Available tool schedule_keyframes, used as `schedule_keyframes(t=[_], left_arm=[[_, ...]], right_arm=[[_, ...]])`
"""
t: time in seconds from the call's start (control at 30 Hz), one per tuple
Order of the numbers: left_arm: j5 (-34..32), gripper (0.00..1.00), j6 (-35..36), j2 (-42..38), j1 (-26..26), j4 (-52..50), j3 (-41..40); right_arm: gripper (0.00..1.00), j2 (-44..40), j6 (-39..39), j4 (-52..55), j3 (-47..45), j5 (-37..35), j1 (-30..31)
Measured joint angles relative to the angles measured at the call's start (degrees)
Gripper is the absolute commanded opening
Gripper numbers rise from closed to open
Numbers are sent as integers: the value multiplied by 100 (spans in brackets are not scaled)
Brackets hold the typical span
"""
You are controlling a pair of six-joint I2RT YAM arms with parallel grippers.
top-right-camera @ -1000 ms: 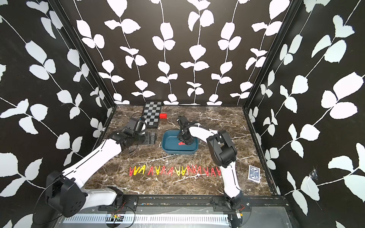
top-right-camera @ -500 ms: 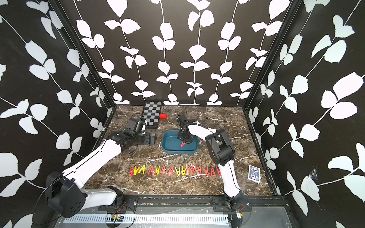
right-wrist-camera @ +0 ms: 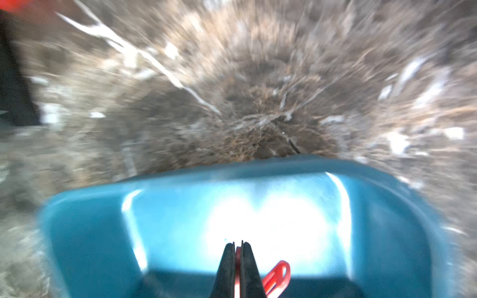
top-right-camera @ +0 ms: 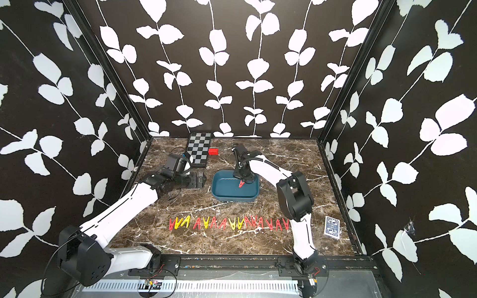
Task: Take the clothespins out of the storage box
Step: Place the clothespin at the center of the board.
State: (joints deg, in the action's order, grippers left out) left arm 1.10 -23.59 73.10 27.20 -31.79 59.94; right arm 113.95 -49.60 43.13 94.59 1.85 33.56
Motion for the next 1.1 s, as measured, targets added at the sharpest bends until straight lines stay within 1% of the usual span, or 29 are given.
schedule_keyframes(t=[0.17, 0.33, 0.5, 0.7, 0.9, 1.1], left_arm=[[284, 99, -103, 83, 2, 219, 0], [474, 99, -240, 264, 74, 433, 0], [549, 99, -341, 516, 343, 564, 11], [544, 99, -407, 881, 697, 627, 256], [540, 99, -481, 953, 807, 664, 343], [522, 99, -514, 953, 807, 664, 345]], right_arm=[[0, -1014, 278, 98, -540, -168, -153], [0, -1755, 595, 315, -1241, -365, -369], [0, -2562, 925, 529, -2225, -470, -614], [0, -3379, 1379, 782, -3108, -595, -933], [0, -3849, 1700, 901, -3971, -619, -1375], [0, -3801, 1967, 935, -4566, -557, -1886]])
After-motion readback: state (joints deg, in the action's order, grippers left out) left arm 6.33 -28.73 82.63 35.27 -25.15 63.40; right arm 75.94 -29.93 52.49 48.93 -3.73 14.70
